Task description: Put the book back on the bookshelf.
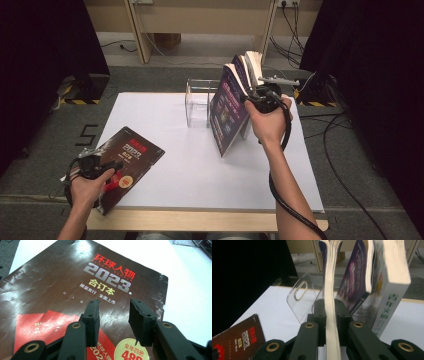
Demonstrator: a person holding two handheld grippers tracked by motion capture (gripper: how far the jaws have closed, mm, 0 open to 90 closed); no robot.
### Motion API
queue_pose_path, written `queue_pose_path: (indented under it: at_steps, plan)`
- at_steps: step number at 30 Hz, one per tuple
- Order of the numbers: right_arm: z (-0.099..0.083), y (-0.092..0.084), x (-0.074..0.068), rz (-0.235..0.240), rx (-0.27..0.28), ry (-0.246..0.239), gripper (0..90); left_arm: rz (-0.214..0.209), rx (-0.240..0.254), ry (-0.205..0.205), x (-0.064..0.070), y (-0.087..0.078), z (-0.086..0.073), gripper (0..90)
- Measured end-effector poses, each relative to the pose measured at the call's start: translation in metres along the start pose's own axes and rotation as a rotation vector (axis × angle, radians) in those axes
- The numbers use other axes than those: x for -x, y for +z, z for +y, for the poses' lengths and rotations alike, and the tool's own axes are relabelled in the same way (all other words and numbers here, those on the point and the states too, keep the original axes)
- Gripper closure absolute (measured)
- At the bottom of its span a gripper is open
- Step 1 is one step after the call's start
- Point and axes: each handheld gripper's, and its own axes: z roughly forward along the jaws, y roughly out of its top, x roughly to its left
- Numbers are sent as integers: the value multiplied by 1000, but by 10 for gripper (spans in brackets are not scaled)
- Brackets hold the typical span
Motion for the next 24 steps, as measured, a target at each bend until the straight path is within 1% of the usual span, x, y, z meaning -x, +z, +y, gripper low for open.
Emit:
queue_pose_path:
  at_steps: [4,9,16,20,24]
  plan:
    - [5,0,-2,-13,50,13,831,0,0,0,0,0,0,600]
    - [13,2,-4,-18,85,32,831,-1,-3,1,0,1,0,601]
    - [29,15,-9,-30,93,18,831,-3,-3,1,0,1,0,603]
    - [37,23,-13,-45,119,10,831,-3,-1,0,-1,0,0,603]
    - [42,31,-15,-50,131,8,831,-2,1,-3,-2,1,0,603]
